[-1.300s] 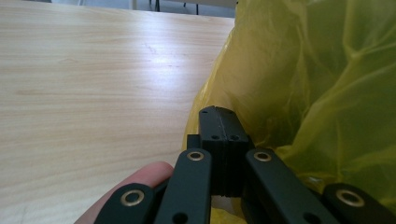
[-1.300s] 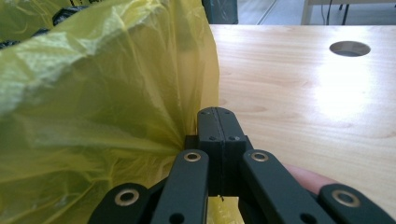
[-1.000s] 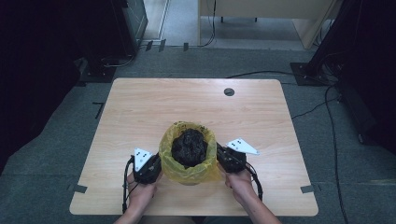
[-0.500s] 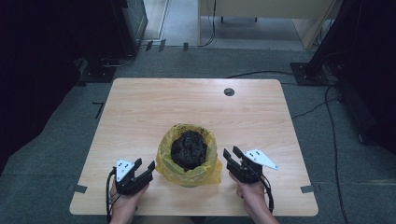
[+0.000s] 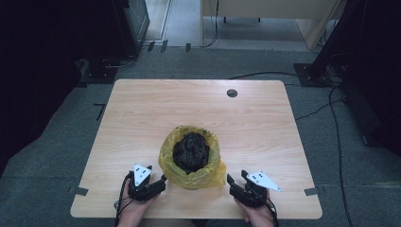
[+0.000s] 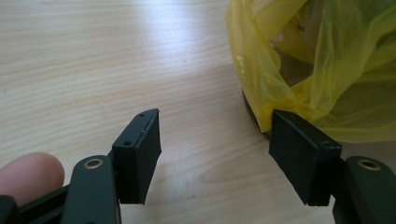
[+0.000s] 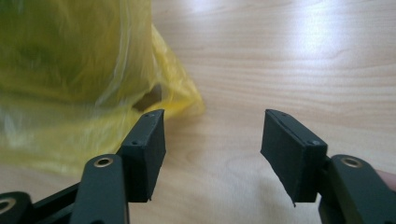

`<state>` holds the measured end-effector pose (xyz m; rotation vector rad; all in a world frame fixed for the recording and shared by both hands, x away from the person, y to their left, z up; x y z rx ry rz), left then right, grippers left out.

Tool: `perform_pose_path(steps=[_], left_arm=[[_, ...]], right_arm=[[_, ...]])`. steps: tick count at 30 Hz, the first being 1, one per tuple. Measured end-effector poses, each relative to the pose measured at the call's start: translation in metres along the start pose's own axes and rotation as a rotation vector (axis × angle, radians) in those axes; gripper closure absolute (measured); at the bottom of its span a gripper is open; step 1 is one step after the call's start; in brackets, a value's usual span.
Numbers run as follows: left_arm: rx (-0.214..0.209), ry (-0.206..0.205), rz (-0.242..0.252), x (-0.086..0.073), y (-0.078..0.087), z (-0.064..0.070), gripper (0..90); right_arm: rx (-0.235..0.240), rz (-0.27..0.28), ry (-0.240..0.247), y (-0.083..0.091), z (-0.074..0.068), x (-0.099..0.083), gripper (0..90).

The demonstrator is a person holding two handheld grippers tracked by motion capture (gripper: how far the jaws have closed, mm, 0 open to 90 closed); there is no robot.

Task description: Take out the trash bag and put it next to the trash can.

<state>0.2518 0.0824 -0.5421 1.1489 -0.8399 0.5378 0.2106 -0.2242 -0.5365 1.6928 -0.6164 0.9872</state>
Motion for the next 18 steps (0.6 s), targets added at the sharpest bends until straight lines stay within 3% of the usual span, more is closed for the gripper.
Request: perform_pose_path(steps=[2,6,7,8,9,11,14,16,18], left_arm=[[0.009,0.01,0.011,0.004,-0.004,0.001,34.9],[-0.003,0.009,0.04,0.011,-0.006,0.006,49.8],[-0.018,0.014,0.049,0.012,-0.006,0.008,54.4],[-0.028,0.014,0.05,0.012,-0.005,0.009,64.5],[-0.04,0.019,0.058,0.013,-0.005,0.011,64.5],[-0.085,0.045,0.059,0.015,-0.003,0.012,74.1],[-0.13,0.063,0.07,0.021,0.001,0.013,79.8],[-0.138,0.066,0.087,0.025,0.005,0.014,84.2],[-0.15,0.072,0.116,0.03,0.01,0.015,89.8]], right_arm=[[0.018,-0.012,-0.008,0.001,-0.003,-0.004,37.5],[0.036,-0.036,0.014,0.001,-0.015,-0.008,32.7],[0.039,-0.045,0.027,0.0,-0.019,-0.01,31.7],[0.057,-0.055,0.058,-0.001,-0.027,-0.012,28.0],[0.057,-0.055,0.058,-0.001,-0.027,-0.012,28.0],[0.085,-0.056,0.082,-0.004,-0.037,-0.01,23.9],[0.111,-0.045,0.076,-0.005,-0.042,-0.008,23.5],[0.123,-0.026,0.079,-0.005,-0.046,-0.006,23.4],[0.104,-0.015,0.109,-0.008,-0.051,-0.003,23.5]])
Point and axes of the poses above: each handheld gripper's, and its own axes: y roughly backward along the jaws, x roughly out of its top, z roughly to its right, the point moved 5 cm from there along -y, roughly forward along the jaws, and after that the axes turned 7 degrees about y, right-handed, at the moved point
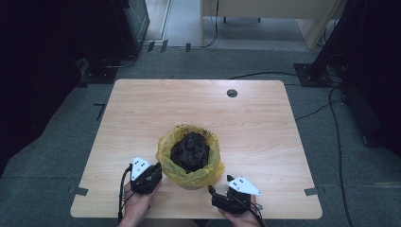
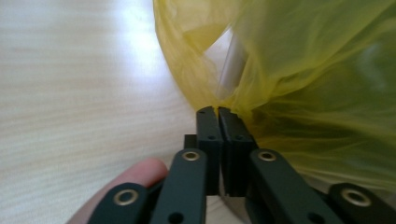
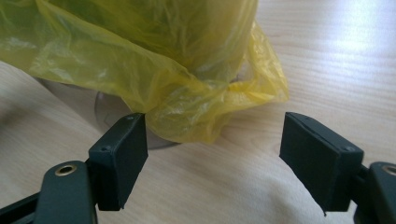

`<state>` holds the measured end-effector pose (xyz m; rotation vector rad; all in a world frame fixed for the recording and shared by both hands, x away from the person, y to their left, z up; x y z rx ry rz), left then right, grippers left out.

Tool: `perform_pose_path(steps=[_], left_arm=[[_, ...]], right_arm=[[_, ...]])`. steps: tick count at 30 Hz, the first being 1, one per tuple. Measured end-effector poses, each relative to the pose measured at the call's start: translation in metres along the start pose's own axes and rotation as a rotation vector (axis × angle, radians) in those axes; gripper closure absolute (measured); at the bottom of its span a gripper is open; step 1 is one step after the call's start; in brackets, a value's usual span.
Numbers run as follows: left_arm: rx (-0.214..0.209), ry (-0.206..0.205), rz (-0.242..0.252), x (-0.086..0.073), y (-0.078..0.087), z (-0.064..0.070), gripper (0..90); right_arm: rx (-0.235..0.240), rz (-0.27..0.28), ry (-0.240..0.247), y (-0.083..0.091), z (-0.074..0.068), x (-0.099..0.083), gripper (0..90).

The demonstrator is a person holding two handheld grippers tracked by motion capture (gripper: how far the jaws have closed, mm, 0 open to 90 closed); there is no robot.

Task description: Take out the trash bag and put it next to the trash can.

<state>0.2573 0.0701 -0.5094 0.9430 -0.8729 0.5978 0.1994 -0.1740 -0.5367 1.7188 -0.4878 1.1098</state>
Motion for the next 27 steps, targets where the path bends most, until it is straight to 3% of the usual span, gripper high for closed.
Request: perform_pose_path(steps=[3,4,5,6,7,8,11,16,23,27], left_arm=[[-0.007,0.004,0.047,0.009,0.008,0.005,90.0],[-0.008,0.005,0.062,0.012,0.011,0.007,90.0],[-0.009,0.007,0.08,0.015,0.014,0.009,90.0],[-0.008,0.008,0.091,0.018,0.017,0.01,90.0],[-0.008,0.013,0.102,0.02,0.019,0.011,90.0],[-0.006,0.013,0.114,0.023,0.021,0.012,90.0],[-0.007,0.024,0.145,0.03,0.027,0.015,90.0],[-0.026,0.037,0.172,0.043,0.032,0.02,90.0],[-0.014,0.043,0.226,0.057,0.043,0.021,90.0],[-0.027,0.033,0.254,0.064,0.045,0.027,90.0]], right_arm=[[-0.032,-0.002,0.039,-0.003,-0.002,0.002,23.7],[-0.061,-0.021,0.084,-0.006,-0.005,0.004,23.7],[-0.061,-0.021,0.084,-0.006,-0.005,0.004,23.7],[-0.074,-0.025,0.14,-0.008,-0.006,0.005,23.8],[-0.074,-0.025,0.14,-0.008,-0.006,0.005,23.8],[-0.109,-0.043,0.198,-0.011,-0.005,0.004,23.7],[-0.123,-0.066,0.222,-0.013,-0.001,0.001,23.7],[-0.135,-0.087,0.222,-0.019,0.01,0.0,25.5],[-0.141,-0.061,0.236,-0.025,0.013,0.007,50.8],[-0.182,-0.024,0.31,-0.027,0.011,0.011,72.3]])
Point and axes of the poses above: each handheld gripper's, and its own axes: y roughly backward along the jaws, x roughly out of its top, z roughly to its right, the point moved 5 cm from there along -y, roughly forward along the jaws, and after that the axes turned 7 degrees about y, right-handed, at the moved point
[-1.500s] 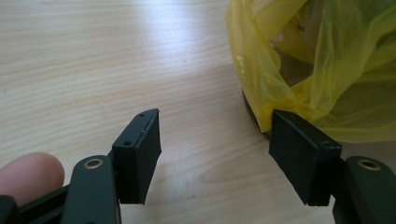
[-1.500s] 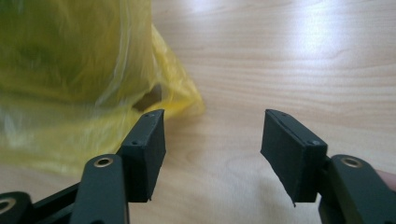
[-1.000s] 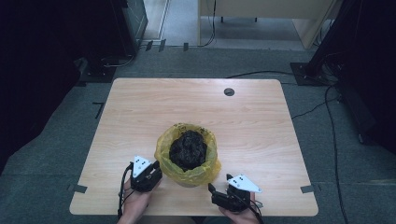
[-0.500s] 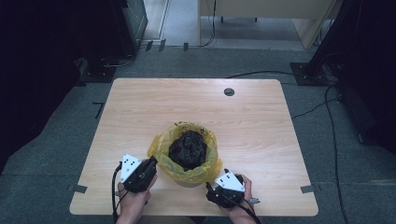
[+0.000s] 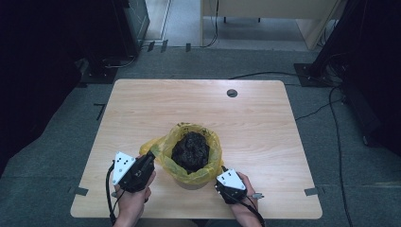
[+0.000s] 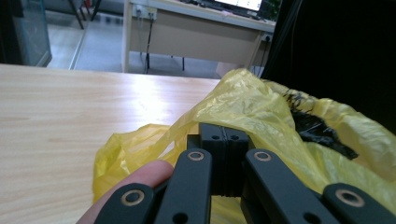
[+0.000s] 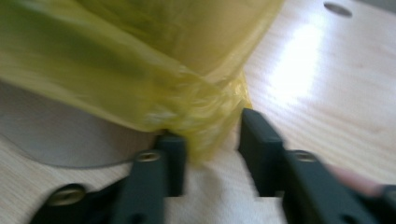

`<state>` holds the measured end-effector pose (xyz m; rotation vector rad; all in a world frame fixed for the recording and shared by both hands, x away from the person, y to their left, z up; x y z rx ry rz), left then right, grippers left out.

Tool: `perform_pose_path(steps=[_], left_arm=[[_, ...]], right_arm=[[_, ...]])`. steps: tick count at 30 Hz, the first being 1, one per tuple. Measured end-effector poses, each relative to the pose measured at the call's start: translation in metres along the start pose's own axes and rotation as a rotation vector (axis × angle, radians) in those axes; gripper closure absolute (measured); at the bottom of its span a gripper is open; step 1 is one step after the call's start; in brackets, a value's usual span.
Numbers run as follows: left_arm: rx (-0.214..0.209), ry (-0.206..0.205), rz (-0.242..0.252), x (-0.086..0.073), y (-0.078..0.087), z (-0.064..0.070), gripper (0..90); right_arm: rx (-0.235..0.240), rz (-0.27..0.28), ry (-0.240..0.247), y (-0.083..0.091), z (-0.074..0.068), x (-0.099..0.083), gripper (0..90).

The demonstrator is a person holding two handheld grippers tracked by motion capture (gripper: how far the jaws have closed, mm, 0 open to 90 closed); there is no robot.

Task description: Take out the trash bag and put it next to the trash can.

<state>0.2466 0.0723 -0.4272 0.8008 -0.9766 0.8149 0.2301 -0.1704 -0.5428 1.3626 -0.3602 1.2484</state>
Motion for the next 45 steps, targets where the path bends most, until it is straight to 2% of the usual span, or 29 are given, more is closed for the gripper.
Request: perform_pose_path(steps=[1,2,3,5,9,10,11,12,13,15,16,17,18,19,22,24,26,28,30,32,35,41,44,45], left_arm=[[-0.007,-0.002,0.001,0.002,0.0,0.002,90.0],[-0.007,-0.002,0.001,0.002,0.0,0.002,90.0],[-0.015,-0.001,0.006,0.005,-0.001,0.005,90.0],[-0.04,-0.013,0.02,0.012,-0.001,0.013,90.0],[-0.079,-0.022,0.029,0.021,-0.005,0.025,90.0],[-0.079,-0.022,0.029,0.021,-0.005,0.025,90.0],[-0.091,-0.018,0.03,0.023,-0.006,0.028,90.0],[-0.099,-0.015,0.031,0.025,-0.008,0.03,90.0],[-0.11,-0.021,0.029,0.027,-0.01,0.032,90.0],[-0.115,-0.028,0.018,0.026,-0.01,0.03,90.0],[-0.115,-0.028,0.018,0.026,-0.01,0.03,90.0],[-0.112,-0.023,0.015,0.026,-0.009,0.027,90.0],[-0.11,-0.013,0.009,0.027,-0.008,0.022,90.0],[-0.109,-0.011,0.007,0.028,-0.008,0.019,90.0],[-0.104,-0.031,-0.013,0.026,-0.004,0.012,90.0],[-0.092,-0.04,-0.025,0.019,-0.001,0.006,81.3],[-0.076,-0.045,-0.043,0.009,0.003,-0.003,68.2],[-0.043,-0.047,-0.056,0.0,0.008,-0.015,56.7],[-0.036,-0.054,-0.051,-0.01,0.014,-0.028,53.1],[-0.031,-0.087,-0.064,-0.022,0.019,-0.041,50.1],[-0.038,-0.075,-0.089,-0.04,0.023,-0.055,44.8],[-0.089,-0.118,-0.19,-0.062,0.004,-0.055,34.4],[-0.077,-0.131,-0.2,-0.068,-0.006,-0.054,34.8],[-0.075,-0.131,-0.199,-0.068,-0.009,-0.053,38.0]], right_arm=[[-0.006,0.009,0.004,0.0,0.0,0.002,77.9],[-0.006,0.009,0.004,0.0,0.0,0.002,77.9],[-0.003,0.016,-0.001,0.0,0.0,0.003,81.6],[-0.034,0.045,-0.016,0.004,0.003,0.009,86.5],[-0.114,0.102,-0.016,0.009,0.013,0.018,87.8],[-0.114,0.102,-0.016,0.009,0.013,0.018,87.8],[-0.126,0.118,-0.026,0.011,0.016,0.021,88.1],[-0.143,0.16,-0.052,0.016,0.024,0.03,88.3],[-0.145,0.173,-0.058,0.018,0.026,0.033,88.2],[-0.149,0.208,-0.067,0.024,0.032,0.041,88.2],[-0.149,0.208,-0.067,0.024,0.032,0.041,88.2],[-0.154,0.224,-0.07,0.027,0.035,0.046,88.2],[-0.154,0.266,-0.088,0.034,0.042,0.056,88.2],[-0.153,0.275,-0.091,0.036,0.044,0.058,88.2],[-0.117,0.321,-0.138,0.044,0.05,0.07,88.0],[-0.093,0.35,-0.16,0.05,0.051,0.078,88.0],[-0.077,0.378,-0.164,0.055,0.051,0.086,88.0],[-0.052,0.403,-0.162,0.059,0.049,0.093,87.9],[-0.036,0.41,-0.152,0.061,0.046,0.099,87.9],[-0.029,0.409,-0.137,0.062,0.043,0.104,87.9],[-0.011,0.406,-0.129,0.06,0.041,0.11,87.9],[0.028,0.415,-0.137,0.056,0.031,0.123,87.9],[0.053,0.42,-0.123,0.055,0.023,0.128,87.9],[0.061,0.422,-0.117,0.055,0.021,0.13,87.8]])
Point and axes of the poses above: each handheld gripper's, and its own axes: y roughly backward along the jaws, x roughly out of its top, z roughly to its right, the point moved 5 cm from there along -y, roughly forward along the jaws, and after that the axes turned 7 degrees about y, right-handed, at the moved point
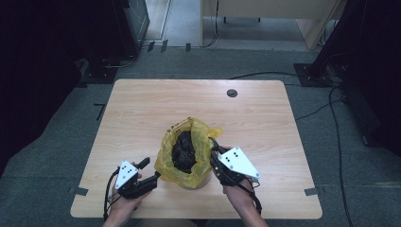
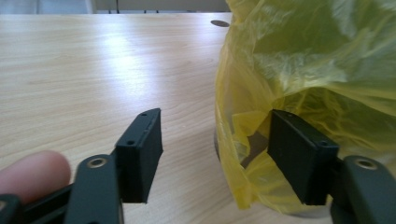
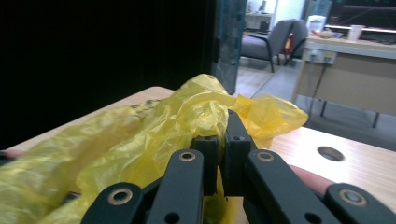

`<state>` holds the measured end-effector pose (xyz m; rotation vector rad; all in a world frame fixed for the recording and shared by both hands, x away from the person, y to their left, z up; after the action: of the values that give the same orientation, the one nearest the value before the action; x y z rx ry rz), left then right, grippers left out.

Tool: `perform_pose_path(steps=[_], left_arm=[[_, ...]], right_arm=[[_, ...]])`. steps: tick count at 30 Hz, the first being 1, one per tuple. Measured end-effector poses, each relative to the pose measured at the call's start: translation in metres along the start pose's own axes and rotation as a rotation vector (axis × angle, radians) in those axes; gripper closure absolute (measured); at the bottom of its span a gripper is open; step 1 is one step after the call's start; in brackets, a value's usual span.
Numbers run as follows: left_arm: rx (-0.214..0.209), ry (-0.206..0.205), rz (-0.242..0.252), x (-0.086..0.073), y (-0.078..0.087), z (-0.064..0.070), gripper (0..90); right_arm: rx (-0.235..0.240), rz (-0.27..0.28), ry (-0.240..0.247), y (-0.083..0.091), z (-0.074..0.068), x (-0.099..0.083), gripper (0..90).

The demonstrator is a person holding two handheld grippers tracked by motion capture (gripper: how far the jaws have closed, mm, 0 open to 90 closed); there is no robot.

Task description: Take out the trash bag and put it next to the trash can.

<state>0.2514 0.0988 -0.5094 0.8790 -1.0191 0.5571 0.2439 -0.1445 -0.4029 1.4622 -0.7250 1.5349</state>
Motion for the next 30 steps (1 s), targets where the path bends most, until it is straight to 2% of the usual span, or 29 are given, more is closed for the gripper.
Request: perform_pose_path(steps=[5,8,11,13,17,22,30], left_arm=[[-0.008,-0.016,-0.011,0.0,-0.009,0.007,53.2],[-0.01,-0.012,-0.011,0.001,-0.013,0.011,66.3],[-0.042,-0.018,-0.011,0.004,-0.013,0.017,83.0],[-0.063,-0.013,-0.001,0.008,-0.01,0.019,89.6],[-0.09,0.007,0.047,0.026,0.005,0.02,90.0],[-0.106,0.01,0.101,0.048,0.02,0.024,90.0],[-0.127,0.002,0.143,0.071,0.03,0.036,90.0]], right_arm=[[0.044,0.005,-0.006,-0.004,-0.009,0.006,87.9],[0.068,-0.004,-0.007,-0.007,-0.015,0.006,87.8],[0.093,-0.014,-0.01,-0.008,-0.021,0.005,87.8],[0.107,-0.017,-0.015,-0.008,-0.023,0.005,87.7],[0.132,-0.012,-0.003,-0.007,-0.027,0.006,86.1],[0.167,-0.005,0.003,-0.005,-0.031,0.009,82.5],[0.23,0.004,-0.007,0.002,-0.037,0.015,66.8]])
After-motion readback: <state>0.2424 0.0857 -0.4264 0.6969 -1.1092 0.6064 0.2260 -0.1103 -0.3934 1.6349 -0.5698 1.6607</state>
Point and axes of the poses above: each handheld gripper's, and its own axes: y roughly backward along the jaws, x roughly out of its top, z roughly to its right, the point moved 5 cm from there along -y, roughly forward along the jaws, and after that the axes turned 7 degrees about y, right-handed, at the moved point
